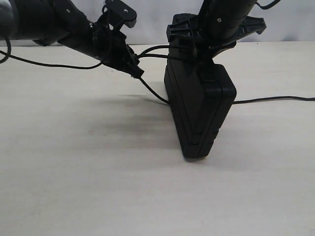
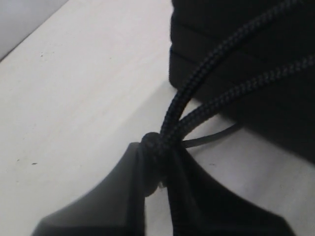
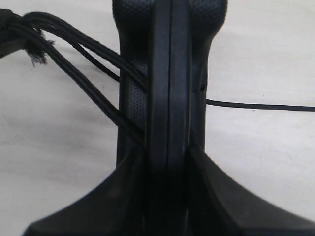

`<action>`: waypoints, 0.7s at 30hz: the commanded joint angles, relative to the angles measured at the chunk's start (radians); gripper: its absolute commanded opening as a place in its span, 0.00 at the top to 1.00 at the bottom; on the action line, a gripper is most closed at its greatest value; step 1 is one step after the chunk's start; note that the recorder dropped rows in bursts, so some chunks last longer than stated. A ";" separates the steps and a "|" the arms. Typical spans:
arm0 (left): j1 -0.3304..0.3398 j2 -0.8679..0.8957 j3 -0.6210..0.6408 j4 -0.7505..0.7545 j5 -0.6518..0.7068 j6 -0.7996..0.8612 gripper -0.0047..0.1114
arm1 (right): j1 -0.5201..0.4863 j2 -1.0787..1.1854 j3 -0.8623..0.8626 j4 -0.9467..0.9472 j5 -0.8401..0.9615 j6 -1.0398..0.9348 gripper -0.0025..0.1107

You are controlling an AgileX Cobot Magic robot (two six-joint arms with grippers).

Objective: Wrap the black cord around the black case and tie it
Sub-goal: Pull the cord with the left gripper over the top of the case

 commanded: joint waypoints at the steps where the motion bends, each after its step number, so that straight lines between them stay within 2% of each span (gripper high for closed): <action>1: -0.038 -0.011 0.001 -0.009 -0.035 0.003 0.96 | 0.001 -0.008 -0.002 -0.006 0.021 -0.020 0.94; 9: -0.042 -0.074 0.001 -0.057 -0.037 0.003 0.96 | 0.001 -0.008 -0.002 -0.006 0.021 -0.020 0.94; 21: -0.111 -0.081 0.001 -0.056 -0.032 0.028 0.96 | 0.001 -0.008 -0.002 -0.006 0.021 -0.020 0.94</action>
